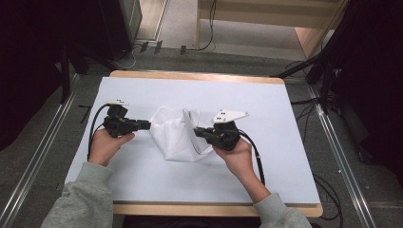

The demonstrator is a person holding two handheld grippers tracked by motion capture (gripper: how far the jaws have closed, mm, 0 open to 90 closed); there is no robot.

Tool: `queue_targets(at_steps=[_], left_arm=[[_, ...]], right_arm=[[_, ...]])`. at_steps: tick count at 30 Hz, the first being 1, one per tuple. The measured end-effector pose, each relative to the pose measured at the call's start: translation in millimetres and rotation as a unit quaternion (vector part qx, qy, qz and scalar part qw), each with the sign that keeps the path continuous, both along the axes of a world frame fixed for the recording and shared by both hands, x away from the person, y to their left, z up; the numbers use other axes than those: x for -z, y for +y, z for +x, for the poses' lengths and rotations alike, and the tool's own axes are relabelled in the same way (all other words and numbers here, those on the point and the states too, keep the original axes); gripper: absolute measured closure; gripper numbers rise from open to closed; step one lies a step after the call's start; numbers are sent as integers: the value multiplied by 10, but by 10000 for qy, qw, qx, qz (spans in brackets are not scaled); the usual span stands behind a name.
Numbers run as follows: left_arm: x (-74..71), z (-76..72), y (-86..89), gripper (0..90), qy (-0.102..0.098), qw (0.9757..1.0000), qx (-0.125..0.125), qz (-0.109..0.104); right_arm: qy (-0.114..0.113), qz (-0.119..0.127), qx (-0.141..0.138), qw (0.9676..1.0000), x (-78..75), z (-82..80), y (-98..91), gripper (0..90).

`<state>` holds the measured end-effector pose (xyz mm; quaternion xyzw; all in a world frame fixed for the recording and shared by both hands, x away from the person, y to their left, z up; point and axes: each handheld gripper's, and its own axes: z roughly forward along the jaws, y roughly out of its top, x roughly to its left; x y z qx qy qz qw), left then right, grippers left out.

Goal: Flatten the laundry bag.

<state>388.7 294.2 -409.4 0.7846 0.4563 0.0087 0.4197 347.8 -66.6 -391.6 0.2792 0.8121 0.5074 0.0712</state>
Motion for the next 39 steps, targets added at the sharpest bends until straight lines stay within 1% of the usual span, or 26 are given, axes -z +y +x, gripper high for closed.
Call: queue_targets(at_steps=[3, 4, 5, 10, 11, 12, 14, 16, 18, 19, 20, 22, 23, 24, 25, 26, 27, 28, 29, 32, 33, 34, 35, 37, 38, 39], left_arm=[[-17, -24, 45, 755, -58, 9999, -97, -59], [-20, -32, 48, 745, -77, 9999, -104, -40], [-24, -39, 47, 745, -88, 9999, -113, -9], [-50, -59, 14, 721, -152, 9998, -104, 81], [-56, -59, 2, 716, -170, 9998, -99, 101], [-61, -61, -10, 716, -172, 9997, -95, 111], [-71, -61, -18, 709, -186, 9997, -104, 110], [-82, -53, -15, 706, -206, 9997, -109, 108], [-88, -43, -10, 698, -196, 9997, -125, 81], [-91, -41, -10, 688, -206, 9996, -138, 96], [-93, -39, -10, 688, -227, 9996, -131, 105], [-100, -37, -22, 664, -221, 9996, -119, 110], [-102, -36, -32, 664, -227, 9996, -98, 116], [-103, -36, -43, 644, -224, 9996, -68, 136], [-103, -38, -58, 644, -225, 9996, -43, 163], [-103, -39, -72, 635, -236, 9996, -27, 172], [-104, -42, -82, 615, -237, 9995, -19, 197], [-104, -45, -93, 615, -218, 9996, -4, 184], [-105, -49, -104, 612, -217, 9996, 34, 192], [-118, -83, -147, 595, -214, 9995, 93, 189], [-119, -99, -158, 589, -227, 9995, 96, 173], [-121, -115, -160, 576, -230, 9995, 113, 185], [-120, -138, -166, 576, -206, 9995, 92, 203], [-114, -188, -164, 564, -180, 9995, 85, 249], [-106, -220, -158, 564, -162, 9995, 71, 248], [-96, -254, -152, 556, -122, 9996, 49, 235]], right_arm=[[97, -45, -195, 9998, 47, -129, 86, 900], [146, -41, -307, 9994, 92, -209, 117, 900], [146, -41, -307, 9994, 92, -209, 117, 900], [361, -112, -555, 9977, 206, -406, 151, 900], [457, -147, -643, 9968, 257, -484, 154, 900], [457, -147, -643, 9968, 257, -484, 154, 900], [556, -223, -748, 9954, 341, -600, 155, 900], [615, -259, -772, 9948, 364, -641, 159, 900], [716, -311, -839, 9934, 416, -722, 176, 900], [798, -398, -927, 9917, 452, -778, 192, 900], [798, -398, -927, 9917, 452, -778, 192, 900], [792, -495, -999, 9906, 464, -828, 198, 839], [792, -495, -999, 9906, 464, -828, 198, 839], [686, -498, -934, 9920, 417, -841, 163, 781], [686, -498, -934, 9920, 417, -841, 163, 781], [624, -433, -892, 9931, 383, -838, 127, 751], [507, -282, -775, 9953, 314, -822, 29, 723], [507, -282, -775, 9953, 314, -822, 29, 723], [466, -234, -688, 9963, 285, -810, -27, 721], [286, -364, -395, 9981, 265, -721, -176, 722], [288, -424, -277, 9983, 275, -675, -217, 722], [336, -470, -115, 9983, 308, -572, -285, 722], [336, -470, -115, 9983, 308, -572, -285, 722], [373, -550, 72, 9978, 356, -422, -362, 707], [373, -550, 72, 9978, 356, -422, -362, 707], [390, -566, 198, 9974, 378, -328, -411, 695]])
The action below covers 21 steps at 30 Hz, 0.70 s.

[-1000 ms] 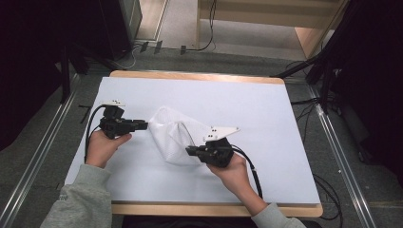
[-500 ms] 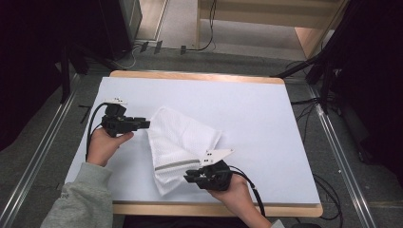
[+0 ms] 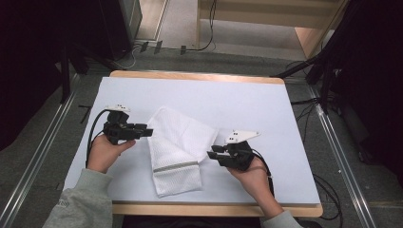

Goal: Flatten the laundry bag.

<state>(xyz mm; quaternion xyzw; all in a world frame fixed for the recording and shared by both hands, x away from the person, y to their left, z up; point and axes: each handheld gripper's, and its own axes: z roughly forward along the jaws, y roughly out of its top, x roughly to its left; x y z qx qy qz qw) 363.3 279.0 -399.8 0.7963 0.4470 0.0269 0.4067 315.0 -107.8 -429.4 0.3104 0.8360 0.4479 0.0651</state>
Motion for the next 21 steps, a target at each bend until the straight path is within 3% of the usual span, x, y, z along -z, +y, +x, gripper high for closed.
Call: queue_targets(at_steps=[5, 10, 13, 19, 21], left_arm=[[63, -183, 52, 538, 130, 9999, -68, 35], [140, -381, 67, 517, 221, 9997, -83, -68], [198, -457, 32, 498, 282, 9996, -84, 35], [316, -496, -28, 495, 483, 9987, -125, 49], [362, -491, -96, 504, 649, 9978, -45, 81]], right_arm=[[-21, 13, 233, 9997, 18, 161, -99, 662], [33, -10, 551, 9985, 42, 363, -173, 533], [41, -32, 639, 9979, 57, 460, -160, 457], [79, -122, 819, 9965, 105, 646, -123, 392], [263, -102, 878, 9957, 149, 708, -119, 393]])
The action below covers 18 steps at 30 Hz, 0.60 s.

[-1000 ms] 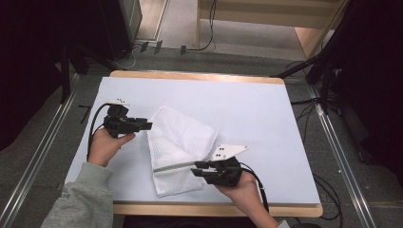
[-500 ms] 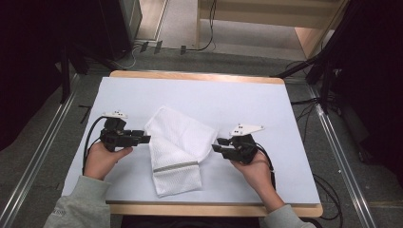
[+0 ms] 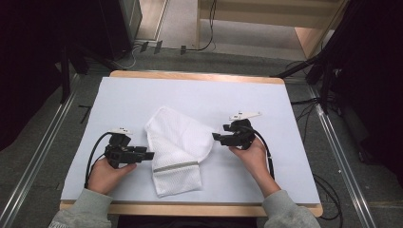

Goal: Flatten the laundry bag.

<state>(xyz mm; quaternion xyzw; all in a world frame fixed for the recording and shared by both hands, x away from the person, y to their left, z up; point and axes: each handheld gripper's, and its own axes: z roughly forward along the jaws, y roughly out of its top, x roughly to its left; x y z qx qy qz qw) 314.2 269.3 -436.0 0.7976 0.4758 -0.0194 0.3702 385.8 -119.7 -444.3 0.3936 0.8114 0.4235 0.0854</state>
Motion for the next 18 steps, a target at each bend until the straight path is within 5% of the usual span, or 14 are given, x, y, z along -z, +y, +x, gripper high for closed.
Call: queue_targets(at_steps=[4, 7, 9, 14, 18], left_arm=[[38, 23, -41, 581, 124, 9999, 8, -45], [76, 53, -71, 780, 277, 9996, 20, -75], [67, 61, -85, 880, 232, 9996, 119, -123], [36, 101, -61, 900, 254, 9993, 221, -170], [-90, 112, 61, 900, 1, 9997, 76, -211]], right_arm=[[211, -24, 18, 9998, 79, 42, 28, 406], [361, -95, 15, 9993, 146, 73, 72, 459], [481, -174, -27, 9987, 190, 90, 110, 575], [549, -422, -146, 9975, 205, 102, 154, 894], [500, -363, -122, 9980, 142, 110, 105, 900]])
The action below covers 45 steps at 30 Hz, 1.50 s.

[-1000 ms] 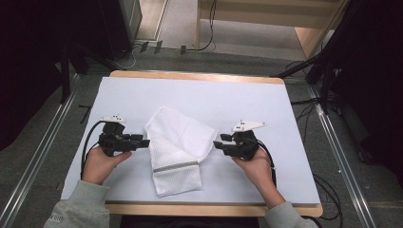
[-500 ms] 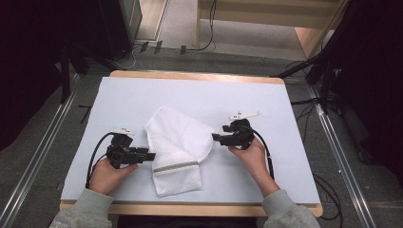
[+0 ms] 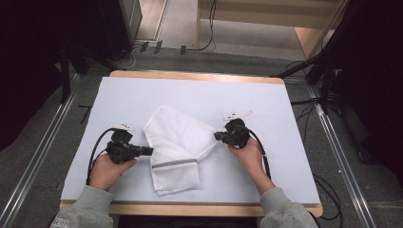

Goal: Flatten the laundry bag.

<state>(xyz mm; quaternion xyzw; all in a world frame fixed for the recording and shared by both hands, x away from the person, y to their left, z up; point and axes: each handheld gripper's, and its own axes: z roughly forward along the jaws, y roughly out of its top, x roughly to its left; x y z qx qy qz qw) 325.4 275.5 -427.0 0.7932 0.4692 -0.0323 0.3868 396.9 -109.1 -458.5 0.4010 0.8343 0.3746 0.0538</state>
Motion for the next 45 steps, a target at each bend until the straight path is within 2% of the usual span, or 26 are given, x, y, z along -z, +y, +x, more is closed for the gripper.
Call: queue_targets(at_steps=[5, 8, 11, 12, 14, 16, 17, 21, 24, 28, 31, 33, 34, 35, 37, 40, 41, 43, 45], left_arm=[[-93, 50, 176, 900, -162, 9996, -225, 7], [-110, 117, 270, 900, -177, 9993, -328, 22], [-99, 185, 308, 900, -143, 9994, -314, 75], [-93, 215, 317, 900, -130, 9994, -300, 85], [-80, 279, 327, 900, -108, 9995, -269, 112], [-62, 349, 319, 900, -100, 9994, -263, 190], [-56, 372, 316, 900, -83, 9995, -244, 206], [-36, 494, 270, 900, -129, 9991, -178, 364], [-22, 592, 234, 900, -168, 9987, -131, 457], [10, 757, 181, 900, -282, 9983, -106, 501], [71, 855, 167, 893, -255, 9982, -169, 518], [74, 854, 180, 840, -231, 9979, -215, 565], [62, 839, 194, 756, -261, 9978, -265, 549], [38, 811, 215, 756, -284, 9981, -298, 464], [-32, 735, 252, 691, -394, 9981, -321, 356], [-134, 577, 279, 636, -430, 9986, -284, 118], [-164, 520, 268, 622, -439, 9987, -245, 119], [-210, 424, 219, 609, -516, 9984, -166, 171], [-230, 369, 161, 592, -492, 9986, -111, 157]], right_arm=[[-151, 66, 134, 9998, -96, 12, -151, 900], [-245, 76, 261, 9993, -142, 21, -271, 900], [-308, 147, 444, 9984, -179, 31, -455, 900], [-308, 147, 444, 9984, -179, 31, -455, 900], [-347, 172, 622, 9973, -206, 31, -599, 900], [-367, 191, 686, 9968, -212, 29, -649, 900], [-386, 235, 789, 9959, -225, 22, -751, 900], [-387, 333, 860, 9950, -244, 1, -896, 900], [-394, 371, 843, 9950, -261, -31, -946, 900], [-483, 202, 952, 9941, -252, -56, -968, 900], [-442, 125, 981, 9941, -224, -54, -961, 900], [-459, 110, 1008, 9938, -214, -62, -963, 873], [-512, 131, 1076, 9928, -220, -72, -989, 778], [-512, 131, 1076, 9928, -220, -72, -989, 778], [-612, 221, 1173, 9910, -259, -104, -1042, 738], [-735, 325, 1224, 9892, -335, -169, -1087, 701], [-782, 342, 1212, 9889, -365, -198, -1088, 701], [-827, 370, 1085, 9900, -408, -254, -1065, 701], [-827, 378, 971, 9911, -417, -292, -1013, 701]])
